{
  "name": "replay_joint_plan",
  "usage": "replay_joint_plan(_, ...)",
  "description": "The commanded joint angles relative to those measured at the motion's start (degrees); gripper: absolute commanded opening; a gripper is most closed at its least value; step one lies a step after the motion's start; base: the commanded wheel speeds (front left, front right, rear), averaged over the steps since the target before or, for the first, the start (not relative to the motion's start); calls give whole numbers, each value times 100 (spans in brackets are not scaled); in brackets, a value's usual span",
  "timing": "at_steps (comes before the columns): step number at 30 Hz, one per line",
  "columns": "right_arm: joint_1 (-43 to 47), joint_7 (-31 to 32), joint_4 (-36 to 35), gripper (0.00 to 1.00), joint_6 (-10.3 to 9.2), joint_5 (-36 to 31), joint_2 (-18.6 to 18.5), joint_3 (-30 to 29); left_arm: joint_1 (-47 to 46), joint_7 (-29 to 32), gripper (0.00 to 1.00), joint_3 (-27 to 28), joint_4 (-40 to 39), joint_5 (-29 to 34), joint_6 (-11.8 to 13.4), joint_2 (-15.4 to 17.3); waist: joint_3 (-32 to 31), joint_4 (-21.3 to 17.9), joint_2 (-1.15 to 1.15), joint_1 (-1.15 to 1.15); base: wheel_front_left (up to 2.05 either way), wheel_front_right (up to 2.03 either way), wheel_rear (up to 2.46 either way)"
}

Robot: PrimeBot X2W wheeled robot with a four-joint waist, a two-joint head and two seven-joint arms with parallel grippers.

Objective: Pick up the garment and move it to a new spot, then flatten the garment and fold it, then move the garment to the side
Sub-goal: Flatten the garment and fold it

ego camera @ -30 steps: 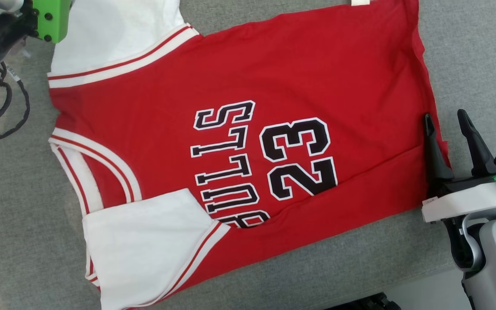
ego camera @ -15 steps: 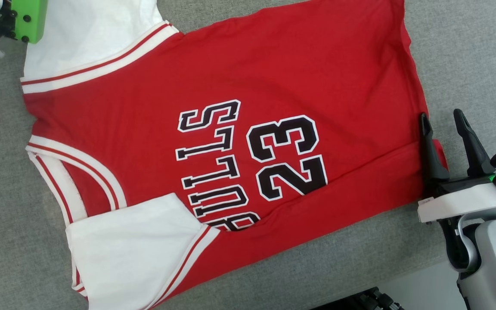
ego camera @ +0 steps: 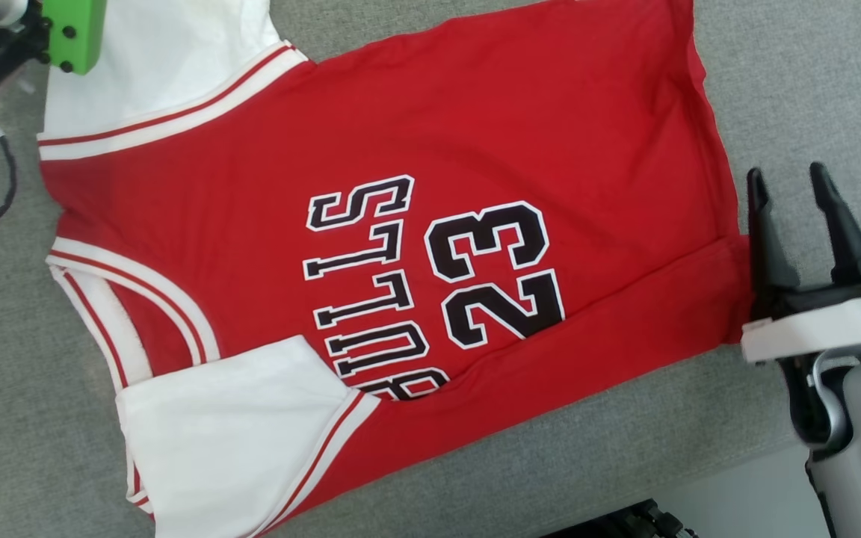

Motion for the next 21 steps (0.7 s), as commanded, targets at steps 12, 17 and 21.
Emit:
replay_joint_plan(12, -1888, 2830, 72, 100, -10, 1252, -471, 122, 257, -559, 0, -499, -779, -676, -12, 102, -543, 661, 0, 0, 0, 0, 0)
replay_joint_plan(17, -2538, 4044, 484, 100, -10, 1054, -457, 269, 303, -579, 0, -672, -1064, -796, -12, 203, -596, 847, 0, 0, 0, 0, 0)
replay_joint_plan(21, -2915, 4670, 890, 100, -10, 458, -510, 408, 304, -566, 0, -778, -1278, -843, -13, 279, -618, 929, 0, 0, 0, 0, 0)
